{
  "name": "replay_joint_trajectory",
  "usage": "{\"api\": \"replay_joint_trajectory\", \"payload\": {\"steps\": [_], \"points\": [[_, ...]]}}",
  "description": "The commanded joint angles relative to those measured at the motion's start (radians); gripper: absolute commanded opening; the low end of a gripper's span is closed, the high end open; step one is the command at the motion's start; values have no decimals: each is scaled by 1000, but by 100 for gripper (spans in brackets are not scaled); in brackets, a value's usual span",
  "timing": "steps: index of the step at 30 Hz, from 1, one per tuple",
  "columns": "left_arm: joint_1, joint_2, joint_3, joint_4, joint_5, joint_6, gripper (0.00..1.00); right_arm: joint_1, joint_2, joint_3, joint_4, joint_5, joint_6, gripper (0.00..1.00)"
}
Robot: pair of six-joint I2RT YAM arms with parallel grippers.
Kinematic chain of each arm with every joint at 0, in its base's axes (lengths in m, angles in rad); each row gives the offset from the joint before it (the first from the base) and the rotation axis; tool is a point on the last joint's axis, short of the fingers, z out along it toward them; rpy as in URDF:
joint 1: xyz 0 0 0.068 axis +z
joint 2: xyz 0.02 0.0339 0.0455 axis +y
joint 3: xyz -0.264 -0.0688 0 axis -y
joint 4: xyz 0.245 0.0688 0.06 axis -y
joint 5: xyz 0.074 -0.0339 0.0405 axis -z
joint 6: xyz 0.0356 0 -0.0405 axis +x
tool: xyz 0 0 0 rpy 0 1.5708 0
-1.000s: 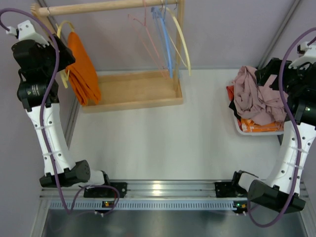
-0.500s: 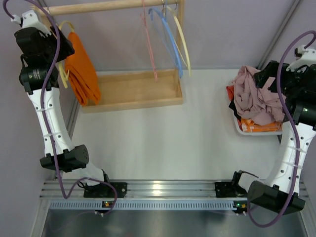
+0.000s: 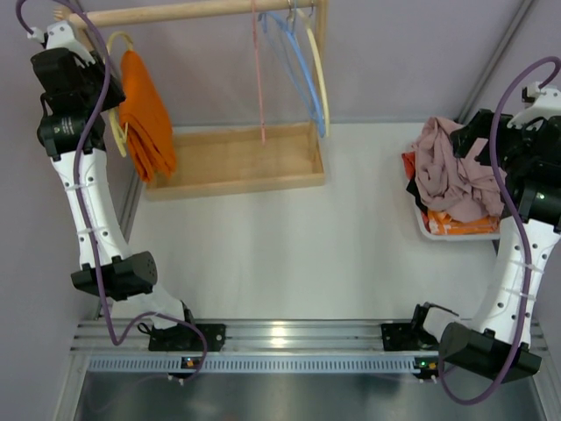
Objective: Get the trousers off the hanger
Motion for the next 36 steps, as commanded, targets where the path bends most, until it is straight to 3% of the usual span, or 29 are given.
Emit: {"api": "replay_joint_trajectory", "payload": {"steps": [1, 11, 15, 21, 36], "points": [[2, -15, 30, 27, 15, 14, 32, -15, -28, -10, 53, -1, 2, 99], [2, -7, 122, 106, 58, -24, 0, -15, -28, -13, 56, -10, 10, 99], [-4, 4, 198, 148, 80, -44, 0, -15, -27, -12, 56, -13, 12, 99], [-10, -33, 177, 253, 147, -64, 0, -15, -24, -12, 58, -17, 19, 99], [-11, -221, -96, 569, 198, -85, 0, -15, -28, -29, 70, -21, 21, 99]]}}
